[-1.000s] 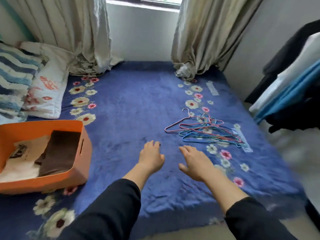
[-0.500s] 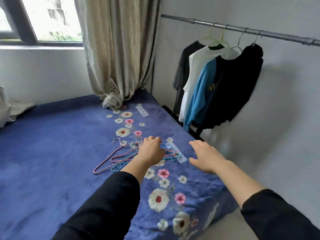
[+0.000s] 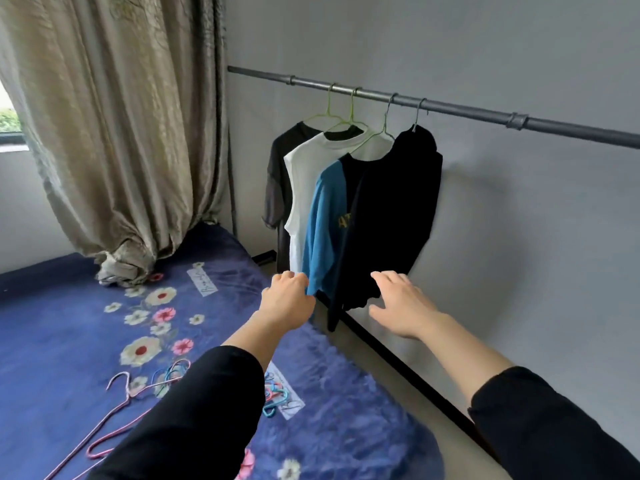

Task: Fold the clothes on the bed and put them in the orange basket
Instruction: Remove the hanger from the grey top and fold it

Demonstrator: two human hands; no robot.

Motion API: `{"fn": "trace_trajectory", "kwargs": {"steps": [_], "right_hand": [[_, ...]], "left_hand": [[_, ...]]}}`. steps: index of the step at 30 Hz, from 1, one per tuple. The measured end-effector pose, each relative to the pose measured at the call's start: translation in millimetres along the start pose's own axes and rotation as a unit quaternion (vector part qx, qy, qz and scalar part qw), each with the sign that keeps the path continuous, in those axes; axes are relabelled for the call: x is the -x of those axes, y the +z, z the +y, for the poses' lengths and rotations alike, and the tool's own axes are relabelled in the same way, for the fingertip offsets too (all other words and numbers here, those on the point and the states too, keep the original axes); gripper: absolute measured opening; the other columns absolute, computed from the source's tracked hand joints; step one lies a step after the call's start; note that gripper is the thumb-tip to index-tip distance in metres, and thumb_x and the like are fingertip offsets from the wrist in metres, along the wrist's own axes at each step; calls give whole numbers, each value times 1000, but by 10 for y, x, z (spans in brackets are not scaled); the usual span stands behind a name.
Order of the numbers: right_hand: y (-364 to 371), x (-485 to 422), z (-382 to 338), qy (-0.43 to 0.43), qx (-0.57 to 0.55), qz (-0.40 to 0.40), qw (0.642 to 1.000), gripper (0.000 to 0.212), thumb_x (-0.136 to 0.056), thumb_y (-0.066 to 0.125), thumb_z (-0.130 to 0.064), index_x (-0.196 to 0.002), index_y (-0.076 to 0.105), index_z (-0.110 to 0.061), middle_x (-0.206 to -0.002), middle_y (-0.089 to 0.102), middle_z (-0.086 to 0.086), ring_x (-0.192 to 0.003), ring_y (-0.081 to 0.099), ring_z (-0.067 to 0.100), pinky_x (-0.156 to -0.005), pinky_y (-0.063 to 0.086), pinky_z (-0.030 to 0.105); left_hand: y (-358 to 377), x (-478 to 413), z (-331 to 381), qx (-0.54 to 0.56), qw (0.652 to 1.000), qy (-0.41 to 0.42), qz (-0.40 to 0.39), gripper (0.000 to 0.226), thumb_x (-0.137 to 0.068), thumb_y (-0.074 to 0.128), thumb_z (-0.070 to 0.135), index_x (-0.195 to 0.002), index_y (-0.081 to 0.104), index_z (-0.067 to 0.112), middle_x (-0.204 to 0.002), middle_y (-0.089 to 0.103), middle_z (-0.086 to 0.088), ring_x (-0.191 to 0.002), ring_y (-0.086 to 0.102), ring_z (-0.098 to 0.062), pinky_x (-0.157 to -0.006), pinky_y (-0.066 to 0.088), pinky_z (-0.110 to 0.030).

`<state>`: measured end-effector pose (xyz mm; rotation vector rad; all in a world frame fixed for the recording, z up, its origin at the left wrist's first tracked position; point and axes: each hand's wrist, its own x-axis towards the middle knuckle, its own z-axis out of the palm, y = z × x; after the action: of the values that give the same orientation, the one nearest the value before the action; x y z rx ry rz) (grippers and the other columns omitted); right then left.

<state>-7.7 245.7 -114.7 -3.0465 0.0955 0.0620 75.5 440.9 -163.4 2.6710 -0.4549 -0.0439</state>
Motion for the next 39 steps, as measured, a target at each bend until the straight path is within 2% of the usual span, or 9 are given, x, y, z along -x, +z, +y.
{"fn": "trace_trajectory", "kwargs": {"steps": [5, 15, 21, 26, 28, 32, 35, 37, 39], "right_hand": [[-251, -739, 416, -21, 43, 45, 998, 59, -94, 46, -39, -146, 29, -16, -148, 35, 5, -136, 31, 25, -106, 33, 41], [-840, -2155, 1744, -66, 74, 45, 994, 61, -96, 43, -44, -148, 24, -18, -152, 28, 1, -140, 25, 22, -107, 30, 38], [-1227, -2913, 2342, -48, 35, 55, 997, 63, -97, 43, -43, -150, 21, -17, -154, 26, 1, -139, 26, 22, -108, 30, 39], [-1396, -3448, 2325, -53, -51, 117, 990, 61, -98, 42, -41, -150, 24, -15, -151, 33, 2, -136, 32, 21, -108, 34, 37], [-1425, -3611, 2247, -36, -121, 160, 979, 59, -98, 43, -41, -148, 28, -13, -147, 38, 4, -134, 36, 22, -105, 37, 36], [-1462, -3906, 2065, 57, -244, 224, 942, 62, -93, 52, -47, -137, 37, -5, -134, 43, 9, -119, 49, 27, -86, 44, 35], [-1487, -4154, 1982, 108, -301, 240, 917, 68, -85, 65, -46, -127, 38, 0, -127, 39, 12, -111, 51, 30, -81, 47, 36], [-1496, -4281, 1943, 130, -345, 214, 905, 72, -82, 68, -42, -129, 35, 1, -128, 38, 12, -111, 51, 31, -83, 48, 37], [-1502, -4361, 1920, 137, -399, 187, 887, 62, -82, 69, -31, -127, 37, -2, -120, 45, 11, -104, 53, 28, -78, 48, 36]], "left_hand": [[73, -688, 357, -17, 1000, -5, 21, 44, -91, 48, 30, -133, 48, 17, -136, 45, -3, -132, 32, -27, -101, 39, -45], [167, -2289, 1186, -15, 995, -35, 89, 48, -95, 43, 45, -134, 46, 17, -133, 42, -2, -133, 32, -24, -102, 34, -42], [60, -3066, 1512, 24, 993, -36, 114, 51, -99, 39, 42, -143, 36, 17, -156, 22, -6, -145, 15, -26, -114, 24, -43], [-232, -3578, 1465, 92, 964, -41, 244, 45, -98, 43, 24, -141, 38, 13, -145, 39, -6, -133, 34, -25, -105, 31, -34], [-346, -3774, 1384, 110, 958, -49, 262, 45, -98, 44, 21, -141, 39, 12, -145, 40, -6, -133, 33, -25, -104, 31, -34], [-448, -4138, 1216, 73, 972, -38, 221, 56, -98, 48, 26, -148, 30, 11, -150, 36, -7, -138, 30, -26, -109, 27, -34], [-480, -4458, 1126, 73, 984, -49, 156, 60, -97, 50, 33, -149, 28, 12, -146, 43, -10, -133, 40, -30, -110, 31, -38], [-494, -4606, 1134, 96, 989, -43, 103, 46, -96, 53, 29, -139, 45, 17, -129, 57, -10, -120, 53, -30, -102, 39, -37], [-445, -4663, 1204, 127, 990, 16, 60, 28, -93, 54, 17, -120, 60, 22, -103, 62, -5, -98, 59, -25, -87, 44, -30]]}}
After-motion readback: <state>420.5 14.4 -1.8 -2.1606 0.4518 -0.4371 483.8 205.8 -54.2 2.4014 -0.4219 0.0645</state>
